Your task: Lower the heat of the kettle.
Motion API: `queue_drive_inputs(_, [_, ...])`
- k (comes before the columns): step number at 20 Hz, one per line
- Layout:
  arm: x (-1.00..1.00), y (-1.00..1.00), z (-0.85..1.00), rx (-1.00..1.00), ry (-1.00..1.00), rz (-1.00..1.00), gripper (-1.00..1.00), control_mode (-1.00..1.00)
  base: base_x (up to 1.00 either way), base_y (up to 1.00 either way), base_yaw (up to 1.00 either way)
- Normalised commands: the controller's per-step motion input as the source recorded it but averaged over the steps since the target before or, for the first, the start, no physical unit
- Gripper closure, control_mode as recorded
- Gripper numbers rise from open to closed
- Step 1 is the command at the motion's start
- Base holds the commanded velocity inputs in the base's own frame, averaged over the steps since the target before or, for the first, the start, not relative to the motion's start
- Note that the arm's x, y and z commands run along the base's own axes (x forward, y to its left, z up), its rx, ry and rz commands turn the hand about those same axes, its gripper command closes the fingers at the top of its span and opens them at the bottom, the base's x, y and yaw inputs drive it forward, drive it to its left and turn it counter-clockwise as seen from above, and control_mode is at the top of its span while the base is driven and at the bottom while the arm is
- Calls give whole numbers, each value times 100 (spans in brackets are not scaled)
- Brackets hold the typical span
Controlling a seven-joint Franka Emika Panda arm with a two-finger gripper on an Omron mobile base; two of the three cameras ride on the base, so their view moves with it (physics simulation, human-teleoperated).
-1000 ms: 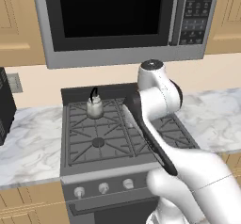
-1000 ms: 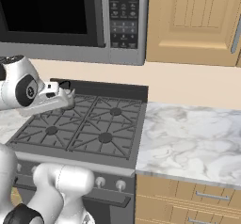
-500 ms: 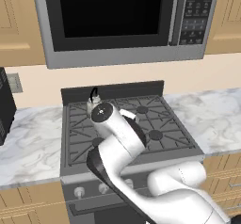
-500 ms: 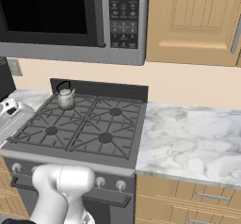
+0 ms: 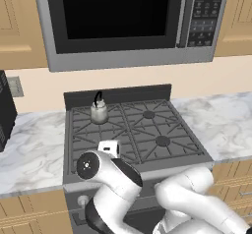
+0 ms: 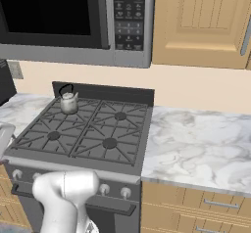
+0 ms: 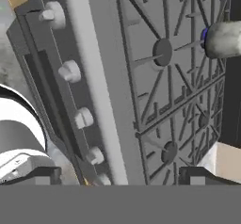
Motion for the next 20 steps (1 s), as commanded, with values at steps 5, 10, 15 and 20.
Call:
queue_drive_inputs(5, [-2, 0, -60, -13, 0, 56, -100, -100, 0, 0, 0])
queue_drive_inputs(10, [-4, 1, -71, -18, 0, 50, -100, -100, 0, 0, 0])
queue_drive_inputs(15, [-2, 12, -60, -20, -8, 38, -100, -100, 0, 0, 0])
queue_drive_inputs(20, [-15, 14, -50, -20, -21, 13, -100, -100, 0, 0, 0])
